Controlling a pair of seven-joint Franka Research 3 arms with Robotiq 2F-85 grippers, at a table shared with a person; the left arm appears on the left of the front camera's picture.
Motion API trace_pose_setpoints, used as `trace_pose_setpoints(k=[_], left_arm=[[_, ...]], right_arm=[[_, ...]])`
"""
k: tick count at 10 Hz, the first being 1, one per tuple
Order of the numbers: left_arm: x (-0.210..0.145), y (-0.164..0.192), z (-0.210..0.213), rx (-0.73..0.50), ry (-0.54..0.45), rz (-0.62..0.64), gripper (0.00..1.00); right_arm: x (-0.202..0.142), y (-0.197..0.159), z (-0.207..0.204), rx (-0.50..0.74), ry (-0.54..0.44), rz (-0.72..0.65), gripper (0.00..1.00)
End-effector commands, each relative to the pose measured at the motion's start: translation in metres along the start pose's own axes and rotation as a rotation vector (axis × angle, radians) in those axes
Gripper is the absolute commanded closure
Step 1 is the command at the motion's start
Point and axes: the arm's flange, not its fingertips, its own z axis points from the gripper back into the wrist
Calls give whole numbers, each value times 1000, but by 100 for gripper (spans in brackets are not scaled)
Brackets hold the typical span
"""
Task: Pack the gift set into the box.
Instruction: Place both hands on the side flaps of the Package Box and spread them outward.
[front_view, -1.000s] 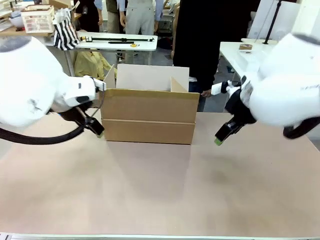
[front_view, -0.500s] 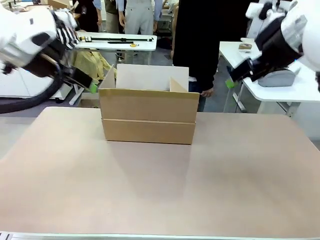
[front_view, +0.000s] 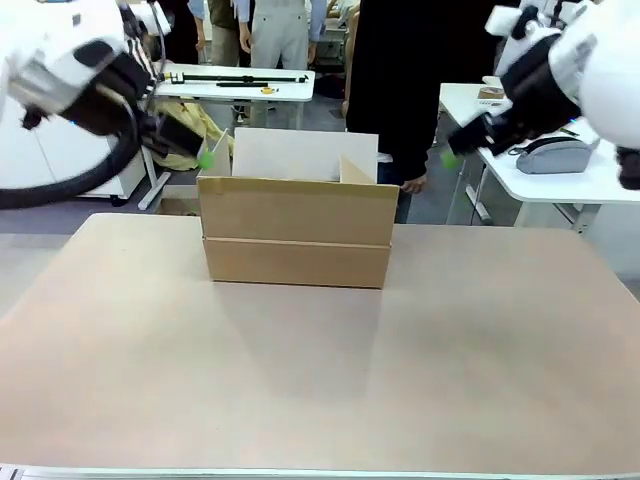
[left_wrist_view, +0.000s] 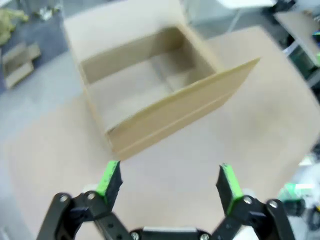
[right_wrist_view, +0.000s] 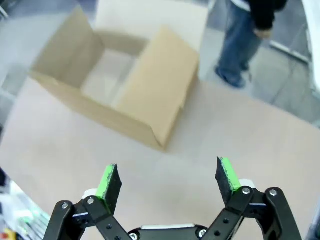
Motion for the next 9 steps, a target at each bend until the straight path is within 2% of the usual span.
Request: trace_pose_setpoints(k=[1, 2, 3, 4, 5, 7, 8, 9], left_arm=[[13, -1, -12, -364, -91, -15, 0], [17, 16, 0, -583, -139, 141, 0], [12, 37, 11, -622, -135, 268, 0], [1, 61, 22, -736, -62, 346, 0], [-15, 82, 31, -702, -31, 416, 0], [-53, 117, 58, -812, -47, 495, 0], [-73, 132, 68, -829, -130, 524, 0], [-89, 142, 72, -768, -187, 566, 0]], right_arm=[[22, 8, -25, 302, -75, -183, 0], [32, 2, -13, 422, -77, -451, 0], [29, -5, 5, 570, -56, -602, 0], [16, -11, 24, 708, 24, -657, 0], [-1, -25, 45, 846, 89, -682, 0], [-46, -74, 83, 889, 15, -759, 0], [-69, -98, 91, 868, -45, -821, 0], [-86, -115, 89, 795, -100, -858, 0]])
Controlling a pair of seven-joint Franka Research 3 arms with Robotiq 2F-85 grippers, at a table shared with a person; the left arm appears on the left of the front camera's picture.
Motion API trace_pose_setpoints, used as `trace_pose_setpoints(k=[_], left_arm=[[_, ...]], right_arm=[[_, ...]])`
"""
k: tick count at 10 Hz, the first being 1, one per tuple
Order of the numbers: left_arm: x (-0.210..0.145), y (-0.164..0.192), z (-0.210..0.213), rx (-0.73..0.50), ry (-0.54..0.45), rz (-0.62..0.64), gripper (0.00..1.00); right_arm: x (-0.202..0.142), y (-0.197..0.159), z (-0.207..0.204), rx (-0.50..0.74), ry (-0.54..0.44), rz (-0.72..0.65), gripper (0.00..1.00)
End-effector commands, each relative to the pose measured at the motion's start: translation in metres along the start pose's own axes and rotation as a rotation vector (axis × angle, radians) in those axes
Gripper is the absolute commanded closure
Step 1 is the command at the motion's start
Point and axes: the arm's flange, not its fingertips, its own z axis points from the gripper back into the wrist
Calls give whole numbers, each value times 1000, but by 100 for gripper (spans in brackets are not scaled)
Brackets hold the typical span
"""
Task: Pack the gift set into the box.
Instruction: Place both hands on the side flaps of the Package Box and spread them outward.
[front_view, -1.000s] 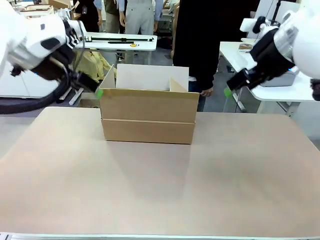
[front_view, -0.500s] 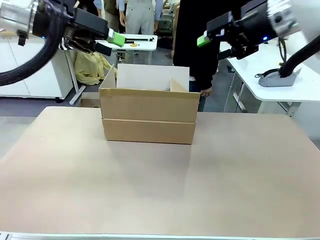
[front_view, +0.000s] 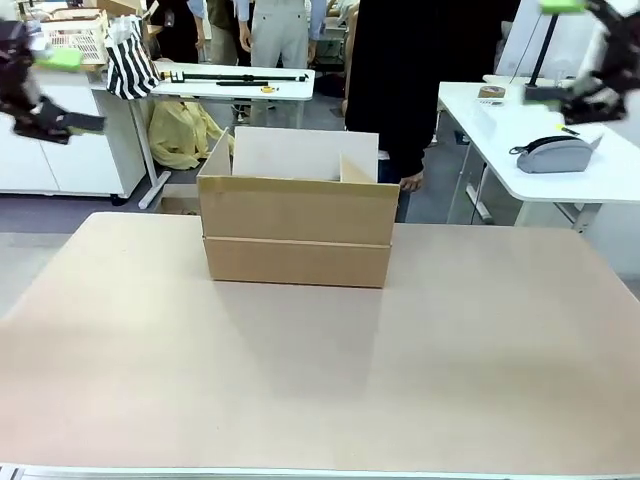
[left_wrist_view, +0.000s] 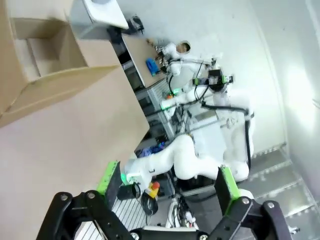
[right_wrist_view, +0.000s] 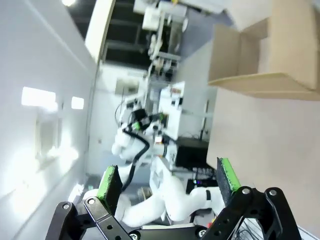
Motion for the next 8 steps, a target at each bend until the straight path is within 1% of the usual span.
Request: trace_pose_setpoints(k=[1, 8], left_arm=[[6, -10, -25, -6, 49, -30, 0], [6, -10, -25, -6, 49, -30, 0]], right_arm=[[0, 25, -34, 16, 72, 43, 0], [0, 25, -34, 16, 72, 43, 0]])
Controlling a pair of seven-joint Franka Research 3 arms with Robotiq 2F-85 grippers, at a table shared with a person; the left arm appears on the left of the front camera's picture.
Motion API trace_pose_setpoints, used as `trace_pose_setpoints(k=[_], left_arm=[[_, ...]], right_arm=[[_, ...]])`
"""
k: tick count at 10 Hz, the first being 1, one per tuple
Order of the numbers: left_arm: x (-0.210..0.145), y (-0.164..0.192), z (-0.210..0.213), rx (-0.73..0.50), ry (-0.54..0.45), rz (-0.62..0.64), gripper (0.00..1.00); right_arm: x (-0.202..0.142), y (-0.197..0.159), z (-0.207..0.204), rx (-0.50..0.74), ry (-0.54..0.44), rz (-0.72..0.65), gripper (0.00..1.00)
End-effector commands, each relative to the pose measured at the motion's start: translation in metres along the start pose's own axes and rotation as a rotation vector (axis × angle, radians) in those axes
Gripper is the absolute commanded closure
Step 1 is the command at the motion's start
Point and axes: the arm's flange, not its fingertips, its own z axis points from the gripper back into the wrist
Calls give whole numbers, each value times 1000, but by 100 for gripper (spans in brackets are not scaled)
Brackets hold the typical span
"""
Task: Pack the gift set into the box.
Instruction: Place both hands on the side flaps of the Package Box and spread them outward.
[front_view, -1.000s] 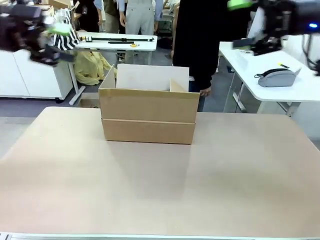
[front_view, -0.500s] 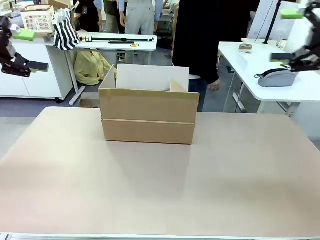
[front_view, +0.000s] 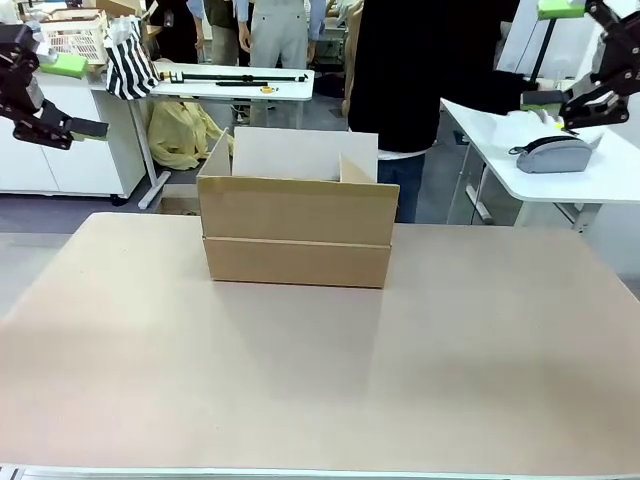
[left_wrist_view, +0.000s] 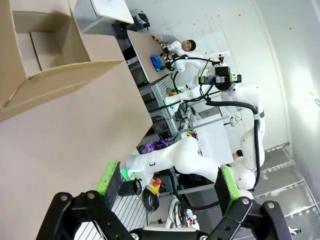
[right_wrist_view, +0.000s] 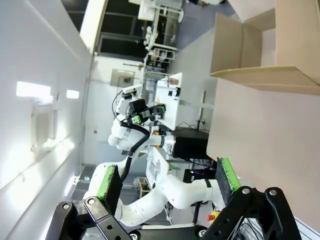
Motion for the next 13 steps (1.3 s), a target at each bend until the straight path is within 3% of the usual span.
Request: trace_pose_setpoints(k=[1, 3, 4, 6, 8, 9, 10, 12, 13], left_arm=[[1, 0, -2, -2, 2, 0, 0], [10, -28, -28, 161, 141, -10, 0], [32, -44, -57, 354, 211, -39, 0], [72, -48, -118, 605, 352, -98, 0], [100, -36, -182, 864, 397, -194, 0], [113, -24, -200, 1060, 310, -284, 0], [78, -57, -170, 708, 360, -226, 0], [78, -57, -170, 708, 360, -226, 0], [95, -43, -197, 803, 362, -281, 0]], right_arm=[[3, -1, -3, 28, -3, 21, 0], [3, -1, -3, 28, -3, 21, 0], [3, -1, -3, 28, -3, 21, 0], [3, -1, -3, 28, -3, 21, 0], [3, -1, -3, 28, -3, 21, 0], [3, -1, -3, 28, -3, 21, 0], [3, -1, -3, 28, -3, 21, 0], [3, -1, -3, 28, -3, 21, 0], [3, -1, -3, 28, -3, 21, 0]])
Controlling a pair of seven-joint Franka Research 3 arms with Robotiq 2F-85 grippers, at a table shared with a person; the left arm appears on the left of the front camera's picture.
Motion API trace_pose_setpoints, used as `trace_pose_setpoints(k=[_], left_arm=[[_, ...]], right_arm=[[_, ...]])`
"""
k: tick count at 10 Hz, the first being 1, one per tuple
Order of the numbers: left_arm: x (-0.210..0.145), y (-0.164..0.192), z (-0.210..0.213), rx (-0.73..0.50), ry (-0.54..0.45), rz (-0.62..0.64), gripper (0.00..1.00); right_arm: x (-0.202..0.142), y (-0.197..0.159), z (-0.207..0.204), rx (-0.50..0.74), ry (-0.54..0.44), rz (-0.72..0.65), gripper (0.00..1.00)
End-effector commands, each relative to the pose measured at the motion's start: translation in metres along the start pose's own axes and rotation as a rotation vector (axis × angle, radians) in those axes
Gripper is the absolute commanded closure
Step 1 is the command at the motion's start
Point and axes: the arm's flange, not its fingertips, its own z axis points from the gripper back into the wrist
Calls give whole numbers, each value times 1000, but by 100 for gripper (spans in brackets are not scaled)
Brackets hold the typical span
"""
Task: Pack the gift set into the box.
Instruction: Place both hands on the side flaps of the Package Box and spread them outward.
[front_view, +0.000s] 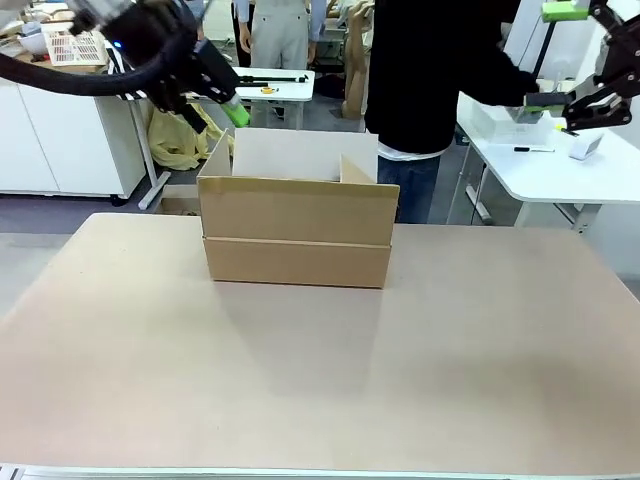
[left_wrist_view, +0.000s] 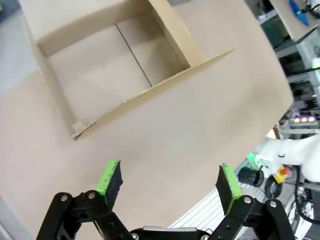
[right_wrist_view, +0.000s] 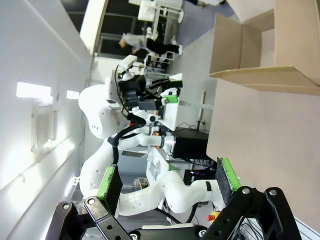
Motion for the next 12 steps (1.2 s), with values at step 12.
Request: trace_pose_setpoints(k=[12], left_arm=[[67, 132, -131, 620, 166, 417, 0]], right_arm=[[2, 0, -3, 28, -2, 23, 0]])
